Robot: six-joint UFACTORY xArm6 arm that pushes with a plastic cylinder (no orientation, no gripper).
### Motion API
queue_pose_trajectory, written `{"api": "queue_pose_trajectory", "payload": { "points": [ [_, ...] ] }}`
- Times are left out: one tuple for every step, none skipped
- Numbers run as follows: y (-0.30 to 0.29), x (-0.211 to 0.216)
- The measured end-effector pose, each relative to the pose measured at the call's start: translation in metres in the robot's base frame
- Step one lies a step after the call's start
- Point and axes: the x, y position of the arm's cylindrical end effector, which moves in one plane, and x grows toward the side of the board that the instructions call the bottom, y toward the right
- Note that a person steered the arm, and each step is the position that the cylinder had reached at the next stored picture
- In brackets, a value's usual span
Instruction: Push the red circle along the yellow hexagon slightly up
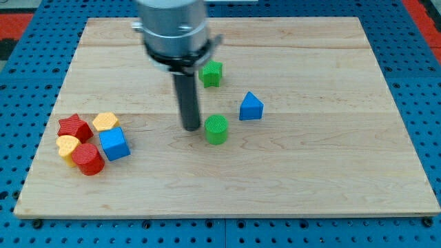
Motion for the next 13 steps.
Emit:
{"api": "queue_pose_trajectory", "payload": {
  "points": [
    [0.082, 0.015],
    [0.097, 0.022],
    [0.059, 0.042],
    [0.033, 0.082],
    [-0.061, 0.119],
    [-0.167, 0.109],
    [-0.199, 0.081],
    [-0.184, 0.065],
    [-0.142, 0.064],
    [-0.077, 0.062],
    [-0.103, 0.064],
    [-0.158, 0.057],
    [-0.167, 0.029]
  ]
}}
